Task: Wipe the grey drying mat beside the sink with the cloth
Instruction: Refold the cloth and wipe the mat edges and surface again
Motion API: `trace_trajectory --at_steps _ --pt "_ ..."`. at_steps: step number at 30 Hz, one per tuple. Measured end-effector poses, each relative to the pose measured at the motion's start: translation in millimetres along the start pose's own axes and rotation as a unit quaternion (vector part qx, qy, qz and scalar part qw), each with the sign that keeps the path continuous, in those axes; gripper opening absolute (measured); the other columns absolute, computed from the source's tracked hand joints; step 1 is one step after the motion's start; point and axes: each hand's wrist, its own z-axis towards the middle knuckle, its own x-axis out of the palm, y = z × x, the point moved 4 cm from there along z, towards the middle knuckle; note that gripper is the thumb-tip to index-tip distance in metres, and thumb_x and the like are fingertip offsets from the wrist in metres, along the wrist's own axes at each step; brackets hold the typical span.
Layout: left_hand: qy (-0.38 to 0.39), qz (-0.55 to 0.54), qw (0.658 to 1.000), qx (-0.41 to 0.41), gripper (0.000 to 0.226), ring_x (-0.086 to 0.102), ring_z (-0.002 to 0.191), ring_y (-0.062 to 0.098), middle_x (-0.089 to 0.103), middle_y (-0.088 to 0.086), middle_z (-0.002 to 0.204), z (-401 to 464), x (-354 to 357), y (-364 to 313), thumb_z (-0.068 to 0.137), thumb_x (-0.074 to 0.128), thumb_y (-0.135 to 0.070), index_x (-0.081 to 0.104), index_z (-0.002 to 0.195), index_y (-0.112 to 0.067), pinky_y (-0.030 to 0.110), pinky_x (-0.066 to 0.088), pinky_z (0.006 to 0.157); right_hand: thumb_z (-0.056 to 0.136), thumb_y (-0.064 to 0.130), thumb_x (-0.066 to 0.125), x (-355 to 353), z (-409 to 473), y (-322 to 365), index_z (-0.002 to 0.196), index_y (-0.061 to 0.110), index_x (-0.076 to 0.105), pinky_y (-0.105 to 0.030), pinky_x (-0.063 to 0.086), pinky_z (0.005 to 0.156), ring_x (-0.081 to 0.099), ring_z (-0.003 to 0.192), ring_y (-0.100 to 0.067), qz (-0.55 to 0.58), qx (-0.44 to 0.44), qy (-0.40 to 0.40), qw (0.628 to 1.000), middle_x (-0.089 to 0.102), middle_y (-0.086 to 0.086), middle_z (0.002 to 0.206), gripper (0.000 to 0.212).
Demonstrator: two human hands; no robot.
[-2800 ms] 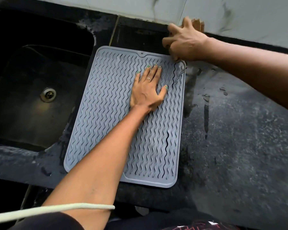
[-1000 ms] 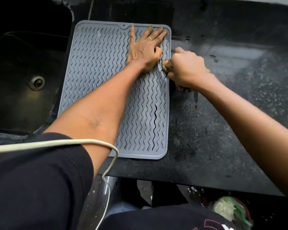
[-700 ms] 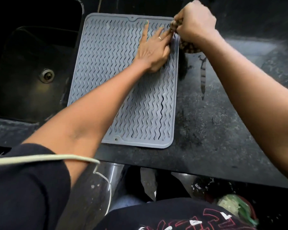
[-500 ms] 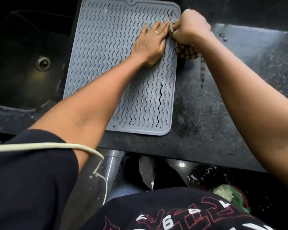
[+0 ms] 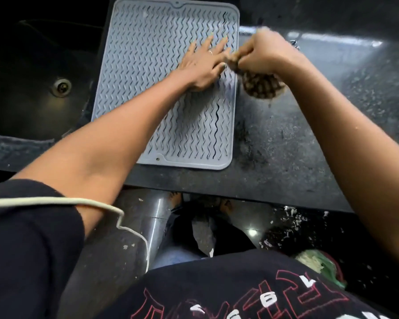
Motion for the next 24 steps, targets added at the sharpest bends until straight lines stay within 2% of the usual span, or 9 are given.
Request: trace_trajectory --at_steps 2,7,10,12,14,16,19,21,24 --pt "0.013 -0.006 1.000 0.005 0.052 -0.002 0.150 0.027 0.002 -0.001 0.163 -14 8 1 0.103 0.024 -0.033 0.012 0.153 -0.022 0.052 -0.002 0.120 0.088 0.032 0.057 9 3 0 0.108 0.014 0.069 -0.039 0.051 0.090 0.060 0.105 -0.026 -0.007 -0.005 -0.048 0.999 0.068 -0.008 0.114 0.030" --pt "0.002 0.002 1.000 -0.026 0.052 -0.002 0.150 0.024 0.000 -0.006 0.162 -20 12 -2 0.104 0.019 -0.034 0.003 0.153 -0.029 0.051 -0.002 0.121 0.085 0.031 0.055 39 -11 3 0.110 0.012 0.063 -0.044 0.048 0.096 0.057 0.112 -0.032 -0.071 0.006 -0.013 0.997 0.063 -0.010 0.120 0.032" --pt "0.001 0.005 0.999 -0.031 0.051 -0.002 0.150 0.024 -0.001 -0.006 0.162 -22 11 -5 0.104 0.019 -0.034 0.002 0.153 -0.029 0.052 -0.001 0.121 0.083 0.027 0.055 51 -37 6 0.086 0.014 0.055 -0.045 0.050 0.091 0.058 0.100 -0.034 -0.118 -0.030 0.066 0.990 0.060 -0.015 0.103 0.013" --pt "0.003 0.008 0.999 -0.033 0.051 -0.001 0.150 0.024 0.000 -0.006 0.162 -24 10 -6 0.104 0.018 -0.035 0.002 0.153 -0.029 0.052 -0.001 0.121 0.082 0.027 0.055 59 -60 7 0.065 0.013 0.044 -0.046 0.051 0.086 0.053 0.083 -0.032 -0.136 -0.049 0.124 0.982 0.053 -0.013 0.088 0.025" --pt "0.005 0.011 0.999 -0.034 0.051 -0.001 0.150 0.024 0.000 -0.007 0.162 -25 9 -7 0.104 0.018 -0.035 0.003 0.153 -0.030 0.052 0.000 0.121 0.082 0.027 0.056 66 -83 7 0.057 0.012 0.040 -0.042 0.052 0.079 0.045 0.074 -0.029 -0.143 -0.064 0.180 0.971 0.049 -0.013 0.080 0.034" --pt "0.016 0.003 0.999 -0.038 0.051 -0.002 0.150 0.024 -0.001 -0.007 0.162 -25 7 -7 0.104 0.019 -0.036 0.003 0.153 -0.031 0.053 0.001 0.120 0.083 0.025 0.059 71 -99 5 0.063 0.012 0.054 -0.033 0.050 0.066 0.047 0.072 -0.028 -0.151 -0.078 0.237 0.957 0.054 -0.013 0.079 0.025" --pt "0.059 -0.020 0.998 -0.033 0.061 -0.006 0.150 0.027 -0.006 -0.004 0.162 -27 4 -9 0.100 0.029 -0.050 0.003 0.152 -0.033 0.057 -0.002 0.119 0.083 0.022 0.060 61 -107 2 0.092 0.007 0.071 -0.026 0.045 0.057 0.055 0.072 -0.018 -0.141 -0.087 0.306 0.937 0.069 -0.013 0.090 0.020" --pt "0.098 -0.053 0.993 -0.026 0.074 -0.011 0.149 0.027 -0.010 -0.004 0.162 -34 5 -8 0.092 0.041 -0.059 0.003 0.151 -0.036 0.058 -0.004 0.118 0.082 0.027 0.061 49 -96 3 0.100 0.018 0.074 -0.025 0.045 0.059 0.057 0.072 -0.015 -0.078 -0.088 0.245 0.962 0.071 -0.010 0.096 0.024" --pt "0.120 -0.066 0.991 -0.012 0.082 -0.014 0.148 0.025 -0.013 -0.006 0.161 -42 11 -8 0.087 0.053 -0.058 0.002 0.150 -0.042 0.054 -0.006 0.118 0.085 0.034 0.057 48 -83 4 0.105 0.020 0.069 -0.032 0.044 0.074 0.060 0.094 -0.030 -0.056 -0.061 0.066 0.994 0.067 -0.011 0.106 0.027"
